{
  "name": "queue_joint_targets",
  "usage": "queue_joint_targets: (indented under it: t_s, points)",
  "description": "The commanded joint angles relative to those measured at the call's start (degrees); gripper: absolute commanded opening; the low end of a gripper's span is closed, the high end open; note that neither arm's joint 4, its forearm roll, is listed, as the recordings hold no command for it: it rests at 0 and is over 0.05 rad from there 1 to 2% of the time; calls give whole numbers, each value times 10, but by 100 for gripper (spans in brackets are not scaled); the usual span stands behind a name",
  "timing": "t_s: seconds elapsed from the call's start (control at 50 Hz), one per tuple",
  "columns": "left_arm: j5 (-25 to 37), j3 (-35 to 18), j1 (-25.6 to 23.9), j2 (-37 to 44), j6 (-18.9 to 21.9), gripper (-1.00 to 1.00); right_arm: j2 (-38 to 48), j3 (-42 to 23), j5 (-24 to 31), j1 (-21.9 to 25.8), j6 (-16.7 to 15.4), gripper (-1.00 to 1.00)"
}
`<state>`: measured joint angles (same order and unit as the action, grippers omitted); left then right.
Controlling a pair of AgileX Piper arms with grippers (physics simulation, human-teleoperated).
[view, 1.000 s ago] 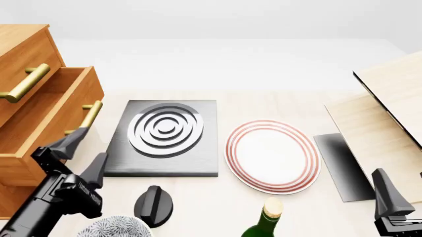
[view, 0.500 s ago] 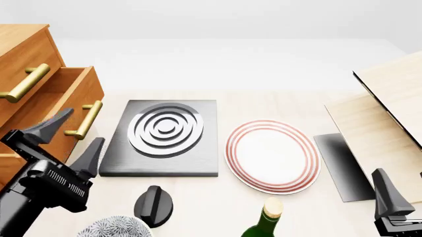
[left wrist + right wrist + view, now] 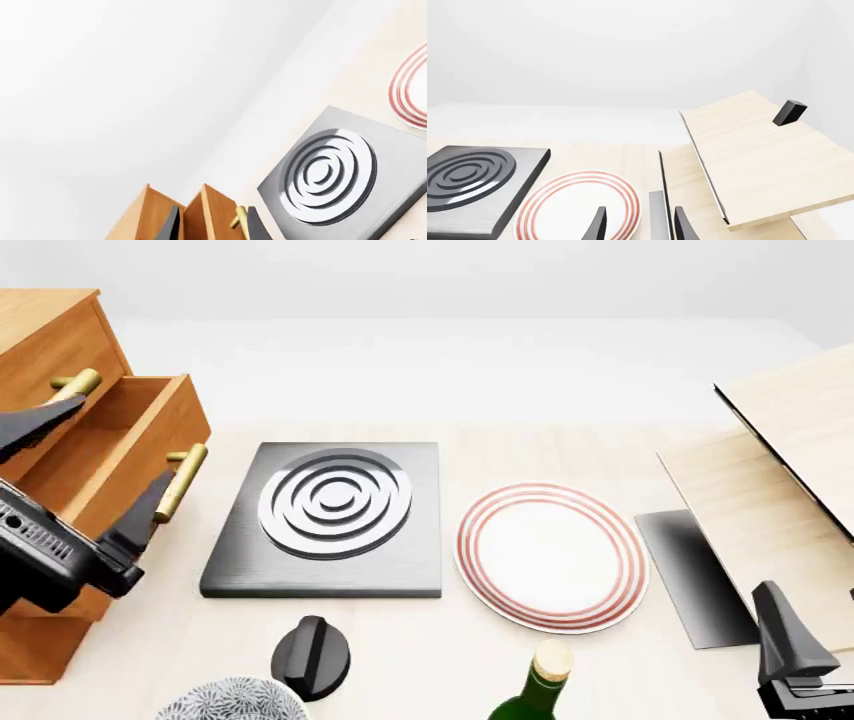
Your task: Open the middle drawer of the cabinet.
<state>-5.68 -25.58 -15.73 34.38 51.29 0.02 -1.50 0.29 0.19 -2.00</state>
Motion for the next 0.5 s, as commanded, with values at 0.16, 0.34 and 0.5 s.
queue_joint_targets:
  t_s: [0.16, 0.34, 0.5]
  points:
    - [147, -112, 14, 4, -113, 100, 0, 5, -1, 2, 4, 100]
    - [222, -181, 12, 54, -192, 100, 0, 5, -1, 2, 4, 100]
    - [244, -198, 17, 70, -213, 100, 0, 5, -1, 2, 4, 100]
